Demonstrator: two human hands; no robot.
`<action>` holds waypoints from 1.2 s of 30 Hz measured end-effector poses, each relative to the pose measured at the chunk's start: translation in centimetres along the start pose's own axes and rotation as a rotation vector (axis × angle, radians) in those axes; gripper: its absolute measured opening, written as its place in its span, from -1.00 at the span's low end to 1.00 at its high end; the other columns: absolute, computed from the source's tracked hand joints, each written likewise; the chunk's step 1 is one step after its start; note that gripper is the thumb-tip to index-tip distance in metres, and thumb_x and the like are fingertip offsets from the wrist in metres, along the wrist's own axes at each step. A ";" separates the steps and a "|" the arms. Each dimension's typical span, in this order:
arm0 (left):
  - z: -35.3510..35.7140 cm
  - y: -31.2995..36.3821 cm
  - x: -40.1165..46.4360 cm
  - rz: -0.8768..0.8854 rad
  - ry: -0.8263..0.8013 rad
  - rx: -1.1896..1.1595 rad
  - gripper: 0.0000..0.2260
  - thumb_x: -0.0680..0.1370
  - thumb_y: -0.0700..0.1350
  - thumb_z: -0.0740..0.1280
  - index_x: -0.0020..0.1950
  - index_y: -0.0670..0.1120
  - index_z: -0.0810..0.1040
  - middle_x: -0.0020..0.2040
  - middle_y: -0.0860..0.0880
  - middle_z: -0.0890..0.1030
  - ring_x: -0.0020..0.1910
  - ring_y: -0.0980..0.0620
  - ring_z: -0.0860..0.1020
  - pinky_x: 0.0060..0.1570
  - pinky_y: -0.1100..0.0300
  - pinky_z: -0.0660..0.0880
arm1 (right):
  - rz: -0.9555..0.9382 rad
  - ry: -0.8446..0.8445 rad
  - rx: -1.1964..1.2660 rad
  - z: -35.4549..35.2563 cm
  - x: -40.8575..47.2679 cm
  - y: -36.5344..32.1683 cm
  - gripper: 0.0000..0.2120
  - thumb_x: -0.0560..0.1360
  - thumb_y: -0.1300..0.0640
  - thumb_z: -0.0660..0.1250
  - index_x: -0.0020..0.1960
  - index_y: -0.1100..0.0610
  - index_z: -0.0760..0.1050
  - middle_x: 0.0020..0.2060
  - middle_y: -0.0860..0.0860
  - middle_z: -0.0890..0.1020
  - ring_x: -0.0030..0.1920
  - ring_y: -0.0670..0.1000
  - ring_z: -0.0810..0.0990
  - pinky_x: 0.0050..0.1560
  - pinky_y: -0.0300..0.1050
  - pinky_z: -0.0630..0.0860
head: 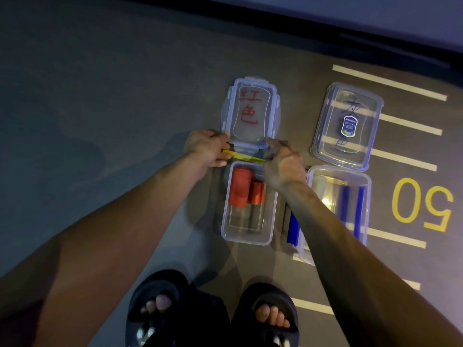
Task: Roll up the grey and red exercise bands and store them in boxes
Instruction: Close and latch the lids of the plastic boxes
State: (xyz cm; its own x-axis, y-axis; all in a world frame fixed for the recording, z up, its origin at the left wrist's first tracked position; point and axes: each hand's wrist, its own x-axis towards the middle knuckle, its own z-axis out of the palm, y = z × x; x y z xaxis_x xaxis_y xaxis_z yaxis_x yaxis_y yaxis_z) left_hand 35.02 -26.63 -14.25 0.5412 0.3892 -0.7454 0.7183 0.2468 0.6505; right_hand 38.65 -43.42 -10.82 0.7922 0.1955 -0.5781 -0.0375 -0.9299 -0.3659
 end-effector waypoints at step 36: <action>-6.4 -7.1 -11.2 0.070 -0.174 0.196 -0.98 0.62 -0.12 0.37 0.02 0.00 0.57 -0.04 0.00 0.65 -0.18 0.06 0.59 -0.23 0.20 0.53 | 0.119 0.039 0.835 1.6 -10.6 6.1 -0.86 0.66 0.12 0.30 0.03 0.16 0.60 -0.04 0.17 0.69 0.00 0.23 0.70 -0.05 0.29 0.67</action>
State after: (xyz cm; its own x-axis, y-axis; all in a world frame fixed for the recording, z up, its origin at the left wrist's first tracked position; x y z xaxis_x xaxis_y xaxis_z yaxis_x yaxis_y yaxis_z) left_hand 21.04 -27.06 -9.60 0.6475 0.2366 -0.7244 0.7382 0.0411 0.6733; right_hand 29.04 -50.62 -8.11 0.7743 0.0860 -0.6270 -0.5477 -0.4054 -0.7319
